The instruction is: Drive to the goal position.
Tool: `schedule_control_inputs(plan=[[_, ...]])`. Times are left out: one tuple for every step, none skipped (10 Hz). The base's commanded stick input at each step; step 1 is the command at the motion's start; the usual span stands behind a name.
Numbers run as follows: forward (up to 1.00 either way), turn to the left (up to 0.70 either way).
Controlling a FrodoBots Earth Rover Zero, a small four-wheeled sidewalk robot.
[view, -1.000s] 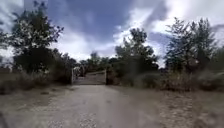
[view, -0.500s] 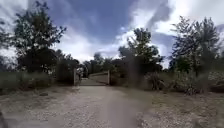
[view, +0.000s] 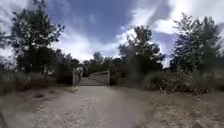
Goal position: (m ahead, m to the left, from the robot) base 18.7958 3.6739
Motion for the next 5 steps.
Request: schedule_control_inputs(plan=[[0.6, 0.0], [0.6, 0.0], [0.6, 0.0], [0.6, 0.0], [0.6, 0.0]])
